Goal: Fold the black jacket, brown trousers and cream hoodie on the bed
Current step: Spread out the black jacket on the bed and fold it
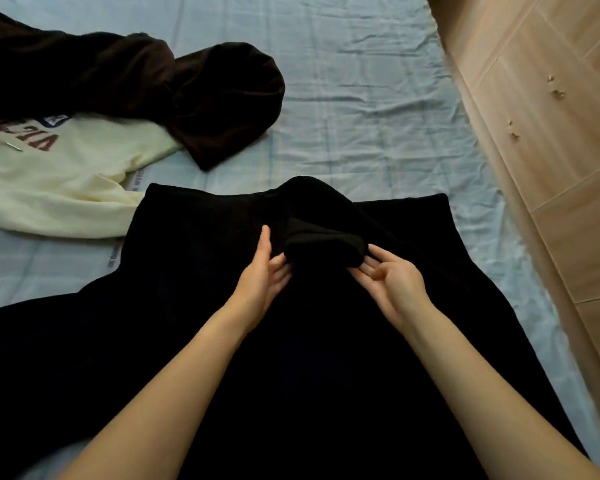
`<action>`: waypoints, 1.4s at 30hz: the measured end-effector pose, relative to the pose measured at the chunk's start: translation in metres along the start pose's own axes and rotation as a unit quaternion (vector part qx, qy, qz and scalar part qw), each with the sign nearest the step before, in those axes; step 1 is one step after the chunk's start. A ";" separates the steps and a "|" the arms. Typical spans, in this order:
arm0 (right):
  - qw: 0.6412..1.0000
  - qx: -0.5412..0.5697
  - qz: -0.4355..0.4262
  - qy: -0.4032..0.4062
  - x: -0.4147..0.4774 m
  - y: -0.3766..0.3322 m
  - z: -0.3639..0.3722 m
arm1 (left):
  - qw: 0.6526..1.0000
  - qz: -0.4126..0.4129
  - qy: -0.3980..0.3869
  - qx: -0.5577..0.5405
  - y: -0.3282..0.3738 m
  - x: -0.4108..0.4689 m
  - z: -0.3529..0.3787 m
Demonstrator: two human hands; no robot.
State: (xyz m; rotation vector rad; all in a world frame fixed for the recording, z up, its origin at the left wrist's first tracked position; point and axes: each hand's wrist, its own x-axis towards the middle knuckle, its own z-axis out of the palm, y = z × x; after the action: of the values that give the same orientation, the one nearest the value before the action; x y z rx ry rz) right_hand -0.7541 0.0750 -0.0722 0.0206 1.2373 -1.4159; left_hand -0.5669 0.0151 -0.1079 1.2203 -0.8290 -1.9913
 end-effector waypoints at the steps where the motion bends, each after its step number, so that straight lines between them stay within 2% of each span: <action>1: 0.996 -0.085 -0.036 -0.003 0.002 0.003 -0.004 | 0.998 -0.002 0.006 -0.064 0.003 0.001 0.000; 4: 0.942 -0.300 -0.152 -0.008 0.012 0.004 -0.009 | 0.989 0.013 -0.002 -0.146 0.019 0.015 0.004; 7: 0.934 -0.309 -0.179 -0.007 0.025 0.007 -0.001 | 0.993 0.017 -0.011 -0.119 0.032 0.035 0.016; 9: 0.925 -0.324 -0.199 0.004 0.032 0.010 0.008 | 0.998 0.037 -0.014 -0.043 0.032 0.047 0.019; 11: 0.900 -0.371 -0.228 0.004 0.035 0.014 0.008 | 0.989 0.085 0.033 0.113 0.026 0.047 0.014; 12: 0.881 -0.405 -0.244 0.009 0.034 0.015 0.004 | 0.970 0.110 0.082 0.199 0.022 0.042 0.008; 14: 0.835 -0.482 -0.265 0.027 0.022 0.021 -0.008 | 0.908 0.135 0.169 0.358 0.011 0.023 -0.006; 16: 0.807 -0.537 -0.245 0.028 -0.001 0.036 -0.021 | 0.851 0.110 0.190 0.477 -0.006 -0.007 -0.022; 19: 0.768 -0.612 -0.189 0.002 -0.038 0.061 -0.045 | 0.815 0.080 0.181 0.545 -0.030 -0.057 -0.041; 23: 0.704 -0.690 -0.172 0.007 -0.071 0.083 -0.060 | 0.784 0.048 0.233 0.573 -0.039 -0.102 -0.073; 25: 0.671 -0.724 -0.157 0.023 -0.074 0.091 -0.059 | 0.800 0.052 0.216 0.557 -0.042 -0.111 -0.082; 27: 0.660 -0.738 -0.138 0.021 -0.071 0.095 -0.057 | 0.819 0.078 0.193 0.535 -0.046 -0.114 -0.085; 28: 0.677 -0.724 -0.130 0.016 -0.070 0.094 -0.058 | 0.829 0.093 0.187 0.519 -0.046 -0.115 -0.085; 30: 0.755 -0.642 -0.133 0.024 -0.074 0.088 -0.065 | 0.853 0.117 0.182 0.474 -0.037 -0.119 -0.088; 31: 0.780 -0.607 -0.147 0.038 -0.081 0.085 -0.073 | 0.859 0.124 0.180 0.462 -0.032 -0.123 -0.093; 32: 0.787 -0.595 -0.159 0.051 -0.090 0.084 -0.083 | 0.854 0.130 0.177 0.471 -0.028 -0.129 -0.099; 34: 0.765 -0.618 -0.165 0.080 -0.109 0.084 -0.105 | 0.818 0.128 0.186 0.529 -0.029 -0.147 -0.115; 37: 0.708 -0.685 -0.120 0.127 -0.132 0.082 -0.134 | 0.781 0.057 0.192 0.592 -0.044 -0.174 -0.135; 39: 0.668 -0.725 -0.094 0.140 -0.140 0.080 -0.139 | 0.797 0.051 0.188 0.571 -0.052 -0.182 -0.139; 40: 0.642 -0.744 -0.112 0.149 -0.142 0.079 -0.136 | 0.814 0.067 0.191 0.545 -0.052 -0.182 -0.139; 42: 0.586 -0.760 -0.222 0.172 -0.142 0.081 -0.121 | 0.843 0.083 0.193 0.496 -0.047 -0.180 -0.133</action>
State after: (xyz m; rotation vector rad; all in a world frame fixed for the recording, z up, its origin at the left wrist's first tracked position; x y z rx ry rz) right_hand -0.7263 0.2765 -0.0861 -1.3298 2.5545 -0.2387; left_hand -0.3913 0.1611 -0.1034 1.9175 -1.7605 -1.0417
